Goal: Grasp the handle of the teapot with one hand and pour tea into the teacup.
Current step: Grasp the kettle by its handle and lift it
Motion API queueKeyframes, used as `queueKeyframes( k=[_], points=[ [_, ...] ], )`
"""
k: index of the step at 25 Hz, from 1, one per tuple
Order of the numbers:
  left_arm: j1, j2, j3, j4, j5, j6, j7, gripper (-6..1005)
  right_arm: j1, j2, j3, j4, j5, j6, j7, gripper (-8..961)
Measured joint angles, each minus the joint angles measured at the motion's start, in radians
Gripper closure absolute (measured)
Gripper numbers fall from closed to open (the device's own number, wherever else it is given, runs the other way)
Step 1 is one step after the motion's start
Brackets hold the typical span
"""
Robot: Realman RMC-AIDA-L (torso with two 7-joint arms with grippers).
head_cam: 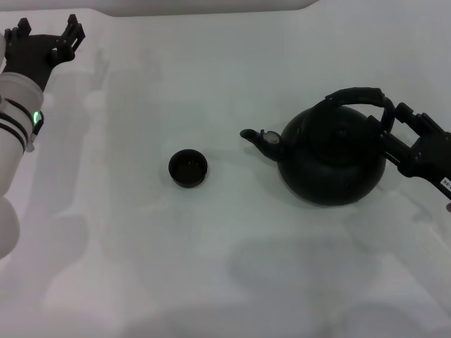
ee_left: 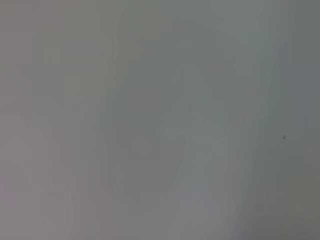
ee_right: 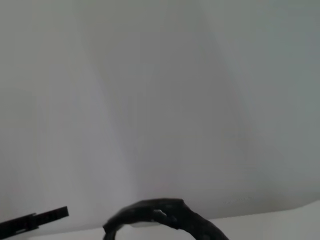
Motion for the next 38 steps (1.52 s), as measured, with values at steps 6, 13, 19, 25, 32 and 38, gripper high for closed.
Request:
queueKeyframes(
  k=[6, 13, 19, 25, 32, 38],
  points=[
    [0.0, 0.0, 0.0, -0.001, -0.002, 0.0, 0.001, 141, 0.0, 0.0, 0.001, -0.001, 0.001, 0.012, -0.004, 269],
    [0.006, 0.0, 0.0, -0.001, -0.001, 0.0, 0.001, 141, 0.002, 0.0, 0.014, -0.01, 0.011, 0.014, -0.004, 458],
    [0.012, 0.0, 0.001, 0.002, 0.001, 0.0, 0.0, 141, 0.004, 0.0, 0.021, -0.014, 0.013, 0.017, -0.006, 597],
    [0.015, -0.001, 0.003, 0.003, 0.002, 0.0, 0.0, 141, 0.017, 0.0, 0.03, -0.016, 0.012, 0.008, -0.008, 748],
    [0.016, -0.001, 0.026, 0.004, -0.003, -0.001, 0.0, 140, 0.079, -0.003, 0.02, -0.032, 0.002, 0.004, -0.051, 757],
    [0.018, -0.002, 0.026, 0.004, -0.005, -0.003, 0.0, 140, 0.128, -0.001, 0.017, -0.054, -0.003, 0.038, -0.116, 758]
  ],
)
